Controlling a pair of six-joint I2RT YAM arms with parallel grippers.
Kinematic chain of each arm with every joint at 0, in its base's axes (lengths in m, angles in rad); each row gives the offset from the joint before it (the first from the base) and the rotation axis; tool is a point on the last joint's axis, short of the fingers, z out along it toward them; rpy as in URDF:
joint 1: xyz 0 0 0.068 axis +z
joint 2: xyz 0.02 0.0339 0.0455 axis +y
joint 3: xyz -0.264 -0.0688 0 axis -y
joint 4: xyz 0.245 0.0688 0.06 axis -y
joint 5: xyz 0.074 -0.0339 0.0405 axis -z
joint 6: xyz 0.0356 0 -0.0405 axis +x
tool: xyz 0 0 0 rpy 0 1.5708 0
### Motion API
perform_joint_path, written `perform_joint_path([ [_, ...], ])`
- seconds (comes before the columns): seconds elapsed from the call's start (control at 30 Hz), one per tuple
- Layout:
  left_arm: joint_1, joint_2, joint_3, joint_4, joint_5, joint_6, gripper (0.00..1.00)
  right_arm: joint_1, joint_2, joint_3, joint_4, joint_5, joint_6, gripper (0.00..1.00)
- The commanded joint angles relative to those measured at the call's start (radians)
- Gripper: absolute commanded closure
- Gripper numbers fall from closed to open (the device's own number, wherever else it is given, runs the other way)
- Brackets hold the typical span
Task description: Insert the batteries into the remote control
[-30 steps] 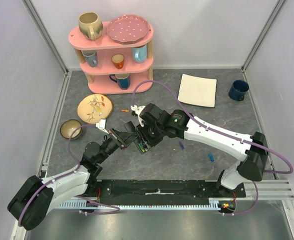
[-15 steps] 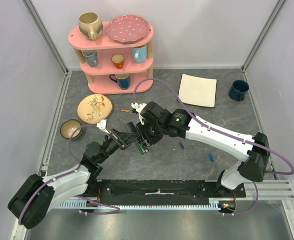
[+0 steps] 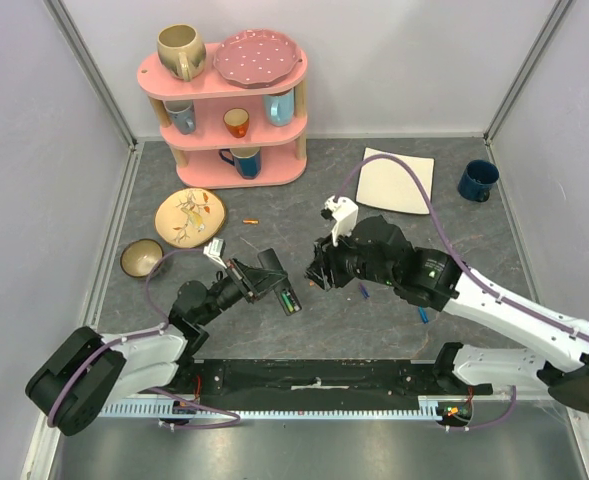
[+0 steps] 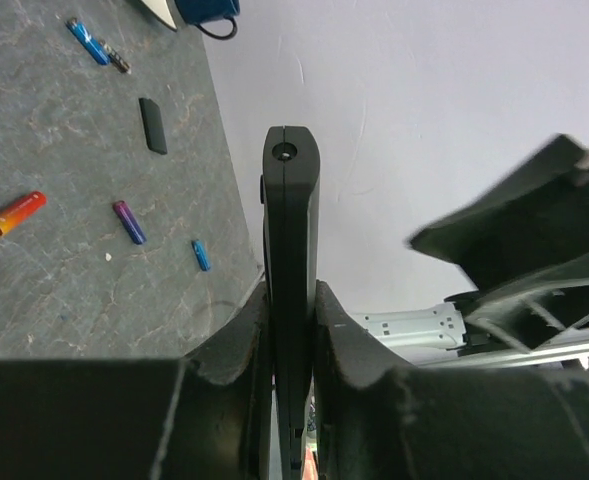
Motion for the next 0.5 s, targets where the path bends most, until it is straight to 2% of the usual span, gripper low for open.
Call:
perform_joint_path([
  [0.0,0.000,0.044,0.034,0.149,0.073,-0.063,0.98,-0.069,-0.058,-0.164,0.168,-0.152,0.048,0.43],
  [0.2,0.000,0.111,0.054,0.235,0.104,-0.102,0.98,-0.150,-0.181,-0.405,0.403,-0.352,0.183,0.30],
  [0.47,0.000,0.234,0.106,0.333,0.158,-0.133,0.98,-0.202,-0.258,-0.583,0.677,-0.485,0.307,0.26],
])
